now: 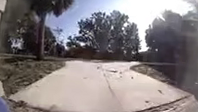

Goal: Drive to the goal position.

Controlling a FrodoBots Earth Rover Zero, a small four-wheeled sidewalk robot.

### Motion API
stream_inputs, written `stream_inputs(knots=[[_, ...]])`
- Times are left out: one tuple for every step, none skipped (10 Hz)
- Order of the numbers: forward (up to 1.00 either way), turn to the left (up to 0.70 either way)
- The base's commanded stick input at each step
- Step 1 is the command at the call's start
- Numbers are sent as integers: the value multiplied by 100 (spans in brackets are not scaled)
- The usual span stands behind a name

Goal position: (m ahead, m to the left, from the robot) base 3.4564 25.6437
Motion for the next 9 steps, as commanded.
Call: stream_inputs(knots=[[70,0],[70,0],[70,0],[70,0],[70,0],[70,0],[70,0],[70,0],[70,0]])
